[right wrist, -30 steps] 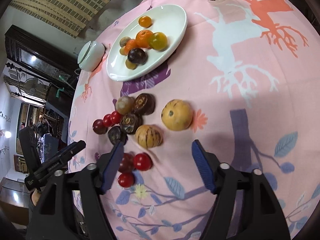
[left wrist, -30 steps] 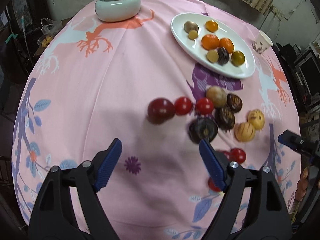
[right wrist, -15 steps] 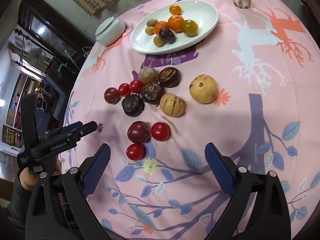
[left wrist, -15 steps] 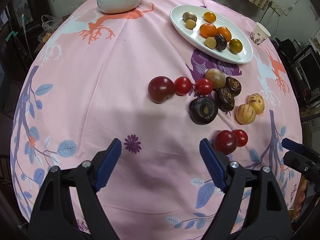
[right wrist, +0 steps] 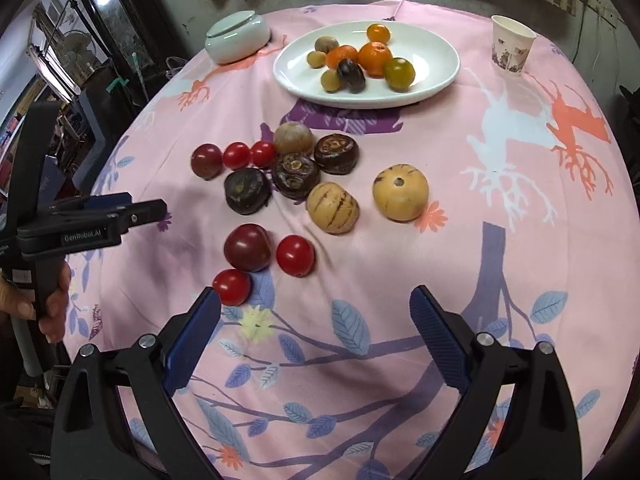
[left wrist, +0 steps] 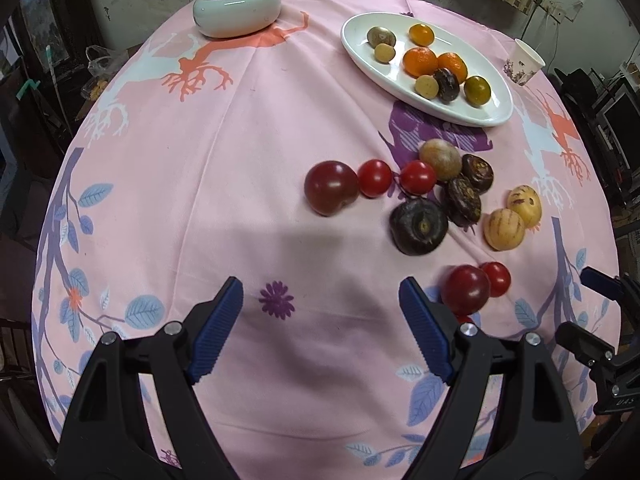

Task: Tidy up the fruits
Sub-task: 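Withdraw both open tools from the plate back over the fruit pile, then grasp a large dark red tomato with the left tool while the right tool grasps a tan fruit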

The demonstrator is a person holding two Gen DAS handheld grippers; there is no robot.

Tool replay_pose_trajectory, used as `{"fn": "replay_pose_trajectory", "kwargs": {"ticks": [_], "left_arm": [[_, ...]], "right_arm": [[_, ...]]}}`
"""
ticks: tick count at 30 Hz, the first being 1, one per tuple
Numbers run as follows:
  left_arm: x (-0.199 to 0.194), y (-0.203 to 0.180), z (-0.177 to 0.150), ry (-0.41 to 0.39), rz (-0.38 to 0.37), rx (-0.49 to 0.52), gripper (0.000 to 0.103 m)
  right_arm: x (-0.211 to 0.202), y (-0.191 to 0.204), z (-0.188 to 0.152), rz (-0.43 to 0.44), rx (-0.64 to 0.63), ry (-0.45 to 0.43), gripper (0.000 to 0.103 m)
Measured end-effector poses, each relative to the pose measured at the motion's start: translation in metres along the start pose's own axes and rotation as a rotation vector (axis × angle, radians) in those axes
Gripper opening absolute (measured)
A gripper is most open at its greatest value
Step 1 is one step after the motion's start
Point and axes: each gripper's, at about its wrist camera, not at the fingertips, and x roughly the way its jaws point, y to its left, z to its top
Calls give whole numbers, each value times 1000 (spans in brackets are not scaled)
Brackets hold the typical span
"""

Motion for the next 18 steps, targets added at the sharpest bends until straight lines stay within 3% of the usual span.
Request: {"fn": "replay_pose_trajectory", "kwargs": {"ticks": [7,18], "left_arm": [[22,6,24,15,16,-4,82],[50,5,51,19,23,30,79]], "right_arm": [[4,-20,4,-167,64,9,95],[20,-43,13,-153,140,10,95]]}}
